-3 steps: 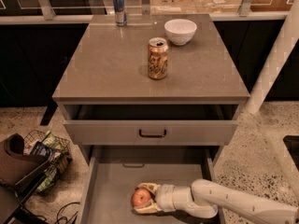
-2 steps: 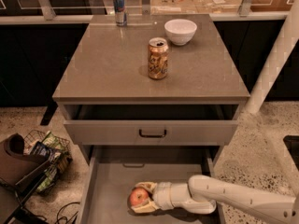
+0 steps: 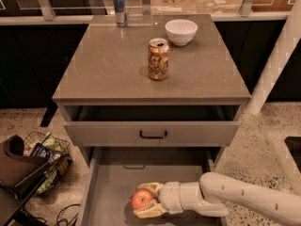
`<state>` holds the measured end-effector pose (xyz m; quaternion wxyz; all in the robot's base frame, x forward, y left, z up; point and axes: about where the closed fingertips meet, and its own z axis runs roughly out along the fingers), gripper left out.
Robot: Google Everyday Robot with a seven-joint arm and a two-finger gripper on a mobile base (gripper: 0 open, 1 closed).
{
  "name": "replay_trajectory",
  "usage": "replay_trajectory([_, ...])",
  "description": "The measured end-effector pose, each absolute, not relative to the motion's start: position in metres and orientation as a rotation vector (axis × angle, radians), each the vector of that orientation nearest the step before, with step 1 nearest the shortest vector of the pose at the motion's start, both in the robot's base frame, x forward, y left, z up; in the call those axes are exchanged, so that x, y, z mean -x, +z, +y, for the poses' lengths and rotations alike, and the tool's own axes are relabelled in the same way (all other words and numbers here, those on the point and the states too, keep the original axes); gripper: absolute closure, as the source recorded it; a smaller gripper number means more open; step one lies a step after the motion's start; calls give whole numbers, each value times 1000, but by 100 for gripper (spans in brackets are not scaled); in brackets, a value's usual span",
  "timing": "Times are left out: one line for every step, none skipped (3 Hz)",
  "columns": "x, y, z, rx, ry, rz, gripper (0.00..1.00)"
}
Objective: Pick apple from middle drawer and place on counter
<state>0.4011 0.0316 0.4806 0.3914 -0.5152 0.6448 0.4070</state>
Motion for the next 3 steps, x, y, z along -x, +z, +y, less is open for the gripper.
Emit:
replay_trajectory([-386,526,24,1291,1102,1579,100])
replay_trajectory([-374,574,20,1286,1138,1537,100])
replay_trajectory([-365,648,31,1309,1092,1546,100])
